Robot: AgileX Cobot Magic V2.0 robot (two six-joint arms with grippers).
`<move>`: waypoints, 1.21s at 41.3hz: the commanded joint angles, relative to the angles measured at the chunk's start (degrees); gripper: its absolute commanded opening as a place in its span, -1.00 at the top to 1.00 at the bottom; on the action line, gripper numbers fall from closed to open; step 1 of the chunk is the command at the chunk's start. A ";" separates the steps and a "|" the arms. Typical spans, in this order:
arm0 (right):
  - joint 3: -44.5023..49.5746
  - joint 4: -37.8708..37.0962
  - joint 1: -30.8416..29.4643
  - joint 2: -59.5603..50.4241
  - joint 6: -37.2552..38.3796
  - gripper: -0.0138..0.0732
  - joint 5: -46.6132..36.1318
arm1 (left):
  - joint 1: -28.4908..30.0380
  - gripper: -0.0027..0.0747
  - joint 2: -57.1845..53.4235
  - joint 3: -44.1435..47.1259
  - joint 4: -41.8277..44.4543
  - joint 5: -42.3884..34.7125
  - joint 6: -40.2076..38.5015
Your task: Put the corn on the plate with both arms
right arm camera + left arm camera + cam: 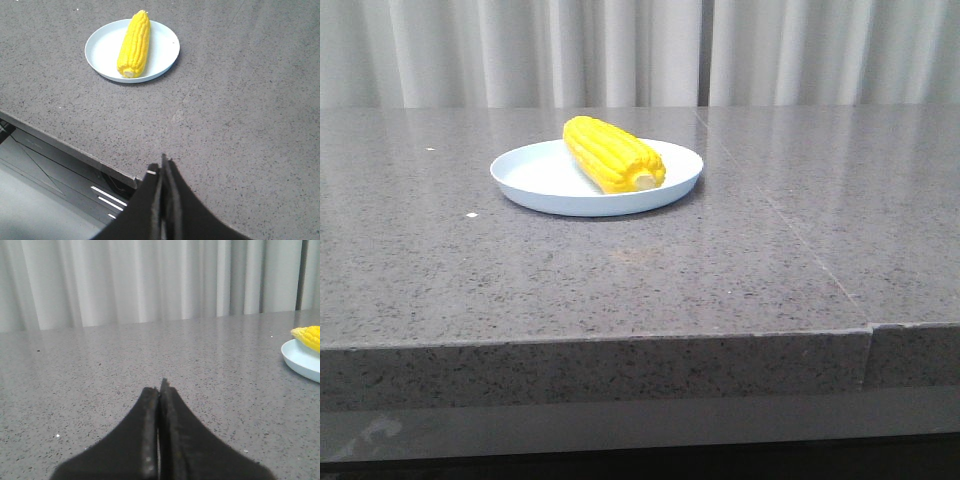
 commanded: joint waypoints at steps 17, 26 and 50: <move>2.71 -2.23 -2.94 -1.80 -0.50 0.84 -7.93 | -0.08 0.98 -1.15 0.20 -0.57 -4.83 -0.52; 21.05 -2.10 -16.65 -13.11 -0.50 0.84 -29.74 | -0.08 0.98 -1.15 0.20 -0.57 -4.83 -0.52; 51.94 -1.97 -31.04 -30.05 -0.44 0.84 -54.20 | -0.08 0.98 -1.15 0.20 -0.57 -4.83 -0.52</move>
